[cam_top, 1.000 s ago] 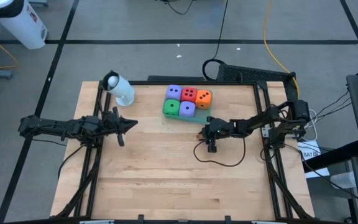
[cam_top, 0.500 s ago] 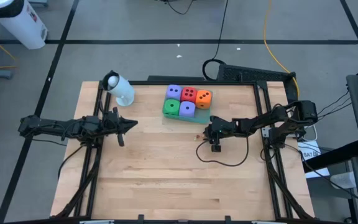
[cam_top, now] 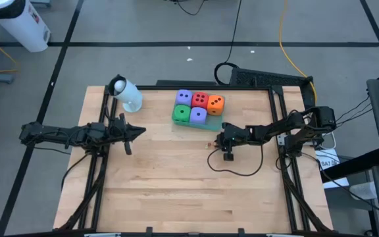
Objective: Pick & Place Dice
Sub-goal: Put the small orange dice into the transparent blue bin, then put the small violet dice into the transparent blue bin
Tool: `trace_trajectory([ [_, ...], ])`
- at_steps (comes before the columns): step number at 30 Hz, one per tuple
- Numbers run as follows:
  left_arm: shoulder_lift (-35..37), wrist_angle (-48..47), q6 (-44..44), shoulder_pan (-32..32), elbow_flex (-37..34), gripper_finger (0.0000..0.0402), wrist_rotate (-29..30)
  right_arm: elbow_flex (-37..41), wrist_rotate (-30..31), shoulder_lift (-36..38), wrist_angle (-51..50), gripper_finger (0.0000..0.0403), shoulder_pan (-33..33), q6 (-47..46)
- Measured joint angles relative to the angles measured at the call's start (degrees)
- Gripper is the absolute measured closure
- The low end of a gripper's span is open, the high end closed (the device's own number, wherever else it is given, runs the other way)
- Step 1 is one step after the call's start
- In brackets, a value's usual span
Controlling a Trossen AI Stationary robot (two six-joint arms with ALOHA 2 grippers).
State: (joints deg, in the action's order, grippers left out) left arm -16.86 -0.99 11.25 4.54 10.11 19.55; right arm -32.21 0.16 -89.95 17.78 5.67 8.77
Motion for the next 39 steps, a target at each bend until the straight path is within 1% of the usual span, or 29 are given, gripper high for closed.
trace_trajectory([
  [11,0.0,0.0,0.0,0.0,0.0,0.0380,0.0,0.0,-0.2,0.0,0.7,0.0357,0.0,-0.1],
  [19,0.0,0.0,0.1,0.0,0.0,0.0380,0.0,0.0,-0.2,0.0,2.2,0.0380,0.0,-0.1],
  [23,0.0,0.0,0.1,0.0,0.0,0.0380,0.0,0.0,-0.2,0.0,2.2,0.0385,-0.2,-0.3],
  [28,0.0,0.0,0.1,0.0,0.0,0.0380,0.0,0.0,0.2,1.2,1.1,0.0375,-0.2,-2.7],
  [30,0.0,-0.1,0.1,0.0,0.0,0.0380,0.0,-0.1,2.2,3.0,-1.5,0.0365,-0.2,-4.2],
  [35,0.0,-0.3,0.1,0.0,0.0,0.0380,0.0,-0.1,5.5,6.4,-9.7,0.0325,-0.1,-7.3],
  [39,0.0,-0.5,0.1,0.0,0.0,0.0380,0.0,-0.1,5.7,6.2,-11.4,0.0291,-0.2,-8.2],
])
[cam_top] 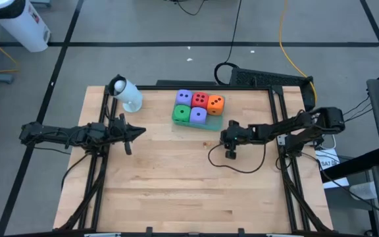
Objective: Pick & Place Dice
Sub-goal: Put the small violet dice into the transparent blue bin
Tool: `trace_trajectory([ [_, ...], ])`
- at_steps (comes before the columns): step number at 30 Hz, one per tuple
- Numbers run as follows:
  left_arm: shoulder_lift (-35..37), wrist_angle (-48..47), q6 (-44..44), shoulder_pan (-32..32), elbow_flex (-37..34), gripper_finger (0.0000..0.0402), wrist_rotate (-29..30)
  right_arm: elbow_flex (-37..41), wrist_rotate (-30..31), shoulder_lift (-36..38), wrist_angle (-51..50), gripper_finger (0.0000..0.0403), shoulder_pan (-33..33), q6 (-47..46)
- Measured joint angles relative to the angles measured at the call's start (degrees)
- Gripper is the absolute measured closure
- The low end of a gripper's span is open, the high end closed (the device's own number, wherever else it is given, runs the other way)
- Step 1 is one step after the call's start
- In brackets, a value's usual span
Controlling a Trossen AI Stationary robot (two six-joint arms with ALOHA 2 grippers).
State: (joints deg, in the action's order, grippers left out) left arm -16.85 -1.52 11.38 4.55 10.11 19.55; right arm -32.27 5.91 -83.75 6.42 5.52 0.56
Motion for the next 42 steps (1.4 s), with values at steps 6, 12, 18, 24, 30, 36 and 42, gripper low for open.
trace_trajectory([
  [6,0.0,0.0,0.0,0.0,0.0,0.0380,0.0,0.0,-0.1,-0.8,-0.1,0.0264,0.0,0.2],
  [12,0.0,0.0,0.0,0.0,0.0,0.0380,0.0,0.0,-0.1,-0.8,-0.7,0.0265,0.0,2.2],
  [18,0.0,0.1,0.0,0.0,0.0,0.0380,0.0,0.5,-1.5,-1.4,-0.2,0.0278,0.0,5.0],
  [24,0.0,1.1,0.0,0.0,0.0,0.0380,0.0,4.4,-1.5,-1.3,6.3,0.0282,0.2,7.2],
  [30,0.0,1.3,0.0,0.0,0.0,0.0380,0.0,6.8,-1.5,-1.3,9.9,0.0284,0.2,7.9],
  [36,0.0,1.3,0.0,0.0,0.0,0.0380,0.0,6.8,-1.7,-1.3,10.9,0.0295,0.2,8.0],
  [42,0.0,1.3,0.0,0.0,0.0,0.0380,0.0,7.0,-1.8,-1.5,13.0,0.0319,0.2,8.1],
])
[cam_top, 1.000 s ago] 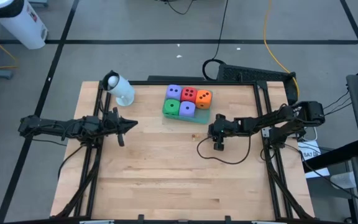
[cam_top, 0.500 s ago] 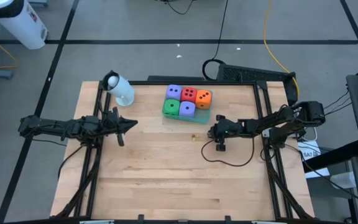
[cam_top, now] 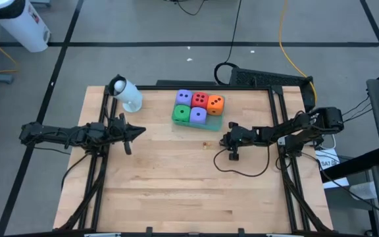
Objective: Pick & Place Dice
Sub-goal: Put the small violet dice into the transparent blue bin
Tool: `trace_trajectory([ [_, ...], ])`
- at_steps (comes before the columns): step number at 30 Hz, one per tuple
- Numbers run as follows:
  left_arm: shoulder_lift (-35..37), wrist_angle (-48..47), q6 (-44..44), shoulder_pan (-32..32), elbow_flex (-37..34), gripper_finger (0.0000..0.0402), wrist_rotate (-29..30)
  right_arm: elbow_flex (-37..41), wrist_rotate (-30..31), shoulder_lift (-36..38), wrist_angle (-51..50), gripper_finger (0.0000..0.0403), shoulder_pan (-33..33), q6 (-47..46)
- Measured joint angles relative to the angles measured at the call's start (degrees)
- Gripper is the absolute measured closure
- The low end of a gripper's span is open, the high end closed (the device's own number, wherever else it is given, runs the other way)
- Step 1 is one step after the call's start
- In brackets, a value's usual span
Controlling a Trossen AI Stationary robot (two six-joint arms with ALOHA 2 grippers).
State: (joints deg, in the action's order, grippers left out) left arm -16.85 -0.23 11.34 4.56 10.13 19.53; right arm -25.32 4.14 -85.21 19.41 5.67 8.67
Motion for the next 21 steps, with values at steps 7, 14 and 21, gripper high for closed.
trace_trajectory([
  [7,0.0,0.0,0.0,0.0,0.0,0.0380,0.0,0.0,-0.1,0.0,0.3,0.0344,0.0,-0.4],
  [14,0.0,0.0,0.4,0.0,0.0,0.0380,0.0,0.1,0.0,-0.1,5.6,0.0352,0.0,-1.9],
  [21,0.0,0.0,0.8,0.0,0.0,0.0380,0.0,-0.7,0.0,1.7,9.4,0.0346,-0.2,-2.0],
])
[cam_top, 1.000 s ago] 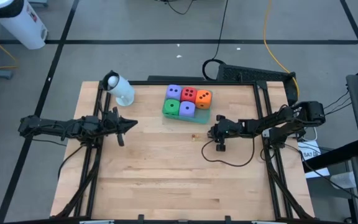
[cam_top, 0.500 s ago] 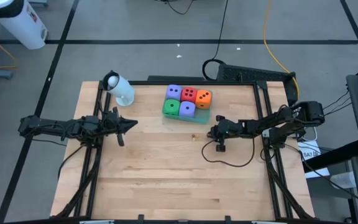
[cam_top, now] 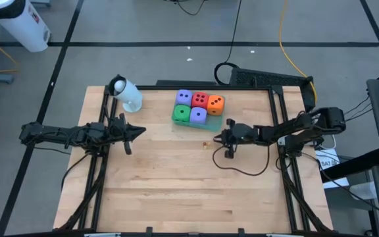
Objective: Pick & Place Dice
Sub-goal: Put the small violet dice into the transparent blue bin
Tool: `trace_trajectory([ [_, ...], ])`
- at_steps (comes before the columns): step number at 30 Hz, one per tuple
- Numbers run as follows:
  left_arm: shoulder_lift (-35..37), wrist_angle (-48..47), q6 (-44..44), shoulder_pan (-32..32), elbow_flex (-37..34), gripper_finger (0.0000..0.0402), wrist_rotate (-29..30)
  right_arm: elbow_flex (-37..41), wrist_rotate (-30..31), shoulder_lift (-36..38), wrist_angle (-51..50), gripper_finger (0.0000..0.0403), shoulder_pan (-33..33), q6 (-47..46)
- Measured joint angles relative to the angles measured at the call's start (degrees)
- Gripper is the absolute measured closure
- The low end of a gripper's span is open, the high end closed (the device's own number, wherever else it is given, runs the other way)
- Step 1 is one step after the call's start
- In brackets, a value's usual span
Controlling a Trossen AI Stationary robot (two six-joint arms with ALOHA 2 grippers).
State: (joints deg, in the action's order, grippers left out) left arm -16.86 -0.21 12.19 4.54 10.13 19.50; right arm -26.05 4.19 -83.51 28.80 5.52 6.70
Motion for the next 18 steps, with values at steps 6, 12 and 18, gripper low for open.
trace_trajectory([
  [6,0.0,0.0,0.0,0.0,0.0,0.0380,-0.1,-2.8,0.5,5.3,0.1,0.0349,0.6,1.4],
  [12,0.0,0.0,-0.1,0.0,0.0,0.0380,0.0,-3.6,5.7,9.1,-1.9,0.0349,6.4,2.9],
  [18,0.0,0.0,0.0,0.0,0.0,0.0380,0.0,-3.6,3.1,7.0,-7.3,0.0350,12.6,2.8],
])
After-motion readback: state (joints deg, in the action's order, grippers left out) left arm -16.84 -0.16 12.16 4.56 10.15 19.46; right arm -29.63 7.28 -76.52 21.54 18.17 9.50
